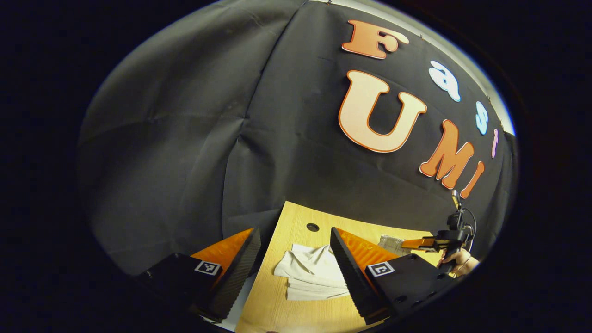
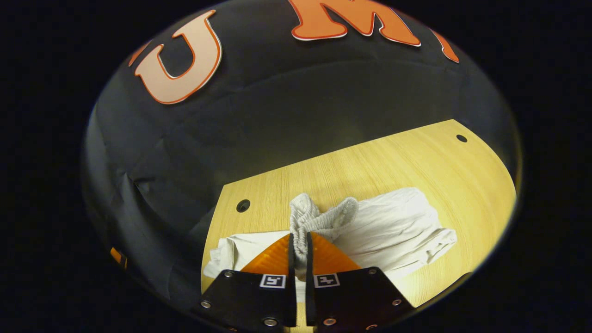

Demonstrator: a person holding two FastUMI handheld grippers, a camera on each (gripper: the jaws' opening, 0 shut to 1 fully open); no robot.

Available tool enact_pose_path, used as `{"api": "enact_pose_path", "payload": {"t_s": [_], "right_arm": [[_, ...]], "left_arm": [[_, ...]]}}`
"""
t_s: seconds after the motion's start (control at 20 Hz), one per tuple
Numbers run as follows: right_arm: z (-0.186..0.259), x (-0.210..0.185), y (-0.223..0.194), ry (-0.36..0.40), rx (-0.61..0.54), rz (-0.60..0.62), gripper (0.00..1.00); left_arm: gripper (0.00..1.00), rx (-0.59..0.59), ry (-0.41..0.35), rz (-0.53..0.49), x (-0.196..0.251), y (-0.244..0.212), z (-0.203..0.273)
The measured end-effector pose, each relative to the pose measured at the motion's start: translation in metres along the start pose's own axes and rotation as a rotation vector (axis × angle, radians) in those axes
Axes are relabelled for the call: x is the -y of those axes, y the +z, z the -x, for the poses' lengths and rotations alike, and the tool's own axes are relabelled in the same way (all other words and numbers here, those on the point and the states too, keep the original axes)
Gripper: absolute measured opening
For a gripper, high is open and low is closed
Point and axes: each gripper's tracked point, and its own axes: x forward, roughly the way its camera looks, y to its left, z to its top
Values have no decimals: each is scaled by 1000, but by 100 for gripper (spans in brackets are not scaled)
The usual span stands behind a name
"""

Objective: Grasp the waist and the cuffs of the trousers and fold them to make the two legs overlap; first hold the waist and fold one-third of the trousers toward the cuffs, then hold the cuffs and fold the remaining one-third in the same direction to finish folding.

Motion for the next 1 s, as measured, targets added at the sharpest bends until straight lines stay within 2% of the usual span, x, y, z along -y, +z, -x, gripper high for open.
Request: {"api": "enact_pose_path", "payload": {"t_s": [0.1, 0.15, 0.2, 0.25, 0.35, 0.4, 0.5, 0.75, 1.0], "right_arm": [[1, -18, -19, 97, -69, -19, 13], [3, -30, -24, 131, -88, -24, 38], [6, -37, -28, 138, -85, -16, 63], [8, -36, -26, 133, -74, 1, 63], [13, -24, -24, 117, -64, 16, 90], [16, -19, -19, 116, -56, 8, 99], [24, -1, -8, 107, -35, -22, 99], [37, 53, 8, 58, -9, -67, 99], [41, 92, 10, 28, -24, -87, 99]], "left_arm": [[99, -5, -2, -23, 5, -3, -2], [96, -10, -5, -29, 9, -3, -1], [99, -14, -8, -31, 13, -4, -3], [99, -16, -9, -25, 15, -7, -4], [99, -37, -10, 11, 19, -16, -7], [99, -52, -11, 38, 22, -22, -9], [99, -97, -4, 109, 22, -40, -15], [99, -242, 18, 366, 27, -101, -31], [100, -374, 53, 682, 32, -168, -20]]}}
